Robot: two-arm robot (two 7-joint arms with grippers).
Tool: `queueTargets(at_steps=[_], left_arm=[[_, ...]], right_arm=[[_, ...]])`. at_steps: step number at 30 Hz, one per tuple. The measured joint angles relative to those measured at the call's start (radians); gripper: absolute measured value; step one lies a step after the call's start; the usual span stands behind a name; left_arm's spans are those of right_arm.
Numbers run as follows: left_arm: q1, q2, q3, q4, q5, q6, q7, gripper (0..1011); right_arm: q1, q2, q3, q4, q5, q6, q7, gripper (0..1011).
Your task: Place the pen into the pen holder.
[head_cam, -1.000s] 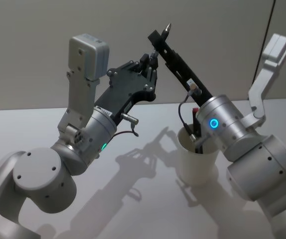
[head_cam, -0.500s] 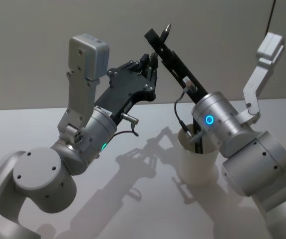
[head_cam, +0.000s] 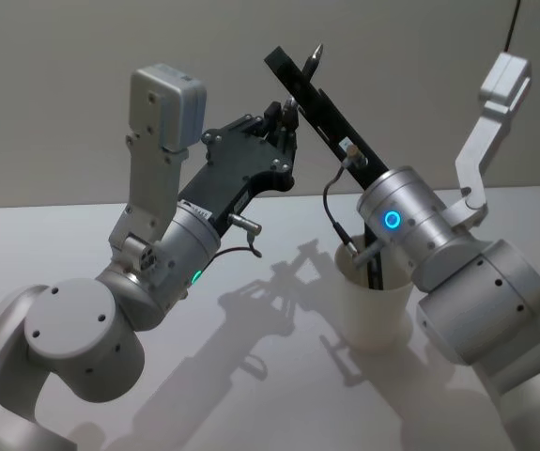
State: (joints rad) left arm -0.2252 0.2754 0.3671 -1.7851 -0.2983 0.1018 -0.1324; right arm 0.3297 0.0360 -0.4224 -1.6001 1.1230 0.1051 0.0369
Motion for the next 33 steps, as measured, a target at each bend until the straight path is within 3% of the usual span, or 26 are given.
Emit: queueTargets(at_steps=[33], left_arm=[[0.000,0.000,0.000,0.000,0.000,0.000,0.000,141]], right_arm=[[0.013,0.003,-0.003,0.007,0.010,0.020,-0.019,1001]])
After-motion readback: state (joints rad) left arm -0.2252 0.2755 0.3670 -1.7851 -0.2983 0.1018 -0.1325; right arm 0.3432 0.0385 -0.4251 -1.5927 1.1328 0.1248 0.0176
